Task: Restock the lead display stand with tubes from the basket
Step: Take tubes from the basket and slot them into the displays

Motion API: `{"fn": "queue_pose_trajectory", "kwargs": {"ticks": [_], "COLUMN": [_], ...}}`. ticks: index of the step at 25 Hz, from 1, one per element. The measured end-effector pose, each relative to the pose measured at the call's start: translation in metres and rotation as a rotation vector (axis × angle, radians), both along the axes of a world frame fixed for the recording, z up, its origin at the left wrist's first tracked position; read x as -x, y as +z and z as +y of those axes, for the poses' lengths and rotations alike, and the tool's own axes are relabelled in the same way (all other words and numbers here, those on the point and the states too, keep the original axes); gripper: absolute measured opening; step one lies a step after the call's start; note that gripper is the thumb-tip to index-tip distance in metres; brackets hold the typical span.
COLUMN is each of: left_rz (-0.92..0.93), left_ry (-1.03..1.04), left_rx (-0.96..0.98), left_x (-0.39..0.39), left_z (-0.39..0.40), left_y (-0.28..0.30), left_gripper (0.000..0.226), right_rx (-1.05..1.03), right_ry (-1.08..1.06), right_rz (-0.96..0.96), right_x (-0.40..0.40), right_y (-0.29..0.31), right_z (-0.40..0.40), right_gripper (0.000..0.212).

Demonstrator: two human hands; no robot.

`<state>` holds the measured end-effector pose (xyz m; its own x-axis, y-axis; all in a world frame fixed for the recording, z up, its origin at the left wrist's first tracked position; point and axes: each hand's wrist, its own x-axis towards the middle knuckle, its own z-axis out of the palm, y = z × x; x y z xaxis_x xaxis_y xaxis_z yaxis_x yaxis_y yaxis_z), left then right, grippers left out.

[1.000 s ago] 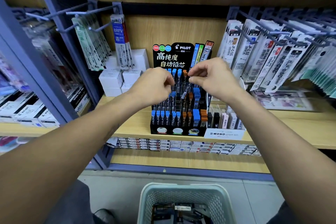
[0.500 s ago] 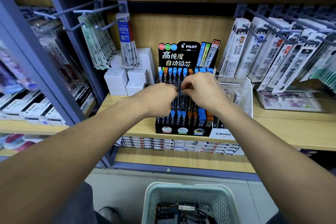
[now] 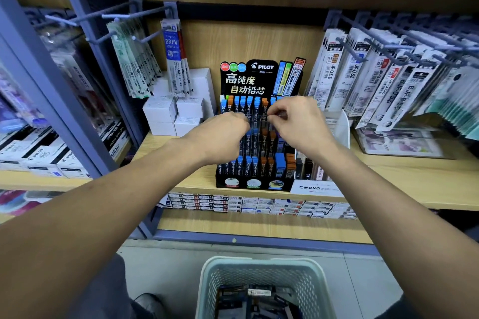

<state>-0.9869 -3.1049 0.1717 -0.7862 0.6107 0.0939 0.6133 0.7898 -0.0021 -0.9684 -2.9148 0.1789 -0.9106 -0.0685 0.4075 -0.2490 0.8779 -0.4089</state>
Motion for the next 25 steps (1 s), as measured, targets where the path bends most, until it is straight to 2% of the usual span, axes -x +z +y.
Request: {"fn": "queue_pose_trajectory", "kwargs": {"ticks": [2,4,6,8,9,11,13,14,16,18,21,24,25], "left_rz": [0.061,0.013,-0.157,-0.340,-0.405,-0.503,-0.644,-0.724,-0.849,-0.973,-1.106,-1.138,-1.104], "left_ry": [0.013,0.013,0.002,-0.010,-0.005,0.030,0.085,0.123,0.208,0.234,0.235,0.290,0.305], "left_rx": [-0.089,-0.140,-0.080,0.081,0.167,0.226,0.212,0.192,0.156,0.179,0.275,0.344,0.361], "left_x": [-0.018,-0.047,-0.081,-0.106,-0.116,-0.129,-0.138,-0.144,-0.156,-0.167,-0.181,-0.194,-0.196], "left_z": [0.008,0.022,0.036,0.045,0.047,0.050,0.051,0.051,0.047,0.041,0.036,0.041,0.044], "left_y": [0.006,0.002,-0.027,-0.071,-0.093,-0.137,-0.181,-0.201,-0.239,-0.272,-0.312,-0.346,-0.353], "left_gripper": [0.034,0.024,0.023,0.023,0.019,0.017,0.028,0.025,0.002,0.023,0.047,0.078,0.087], "right_rx": [0.131,0.218,0.184,0.091,0.038,-0.020,-0.093,-0.116,-0.119,-0.109,-0.140,-0.108,-0.091], "right_ry": [0.005,0.043,0.128,0.179,0.178,0.117,0.024,-0.024,-0.074,-0.077,-0.128,-0.240,-0.272], "right_rz": [-0.045,-0.155,-0.465,-0.841,-0.962,-1.077,-1.086,-1.089,-1.150,-1.247,-1.369,-1.445,-1.461], "right_x": [-0.018,-0.045,-0.076,-0.107,-0.121,-0.142,-0.154,-0.161,-0.175,-0.188,-0.196,-0.194,-0.194], "right_y": [-0.001,-0.013,-0.046,-0.090,-0.114,-0.160,-0.202,-0.223,-0.255,-0.278,-0.313,-0.343,-0.349], "right_z": [0.007,0.011,0.011,0.008,0.007,0.004,0.002,0.001,0.000,0.000,-0.003,-0.010,-0.012], "right_gripper": [0.009,0.012,0.014,0.016,0.016,0.013,0.016,0.019,0.018,0.017,0.045,0.028,0.037]}}
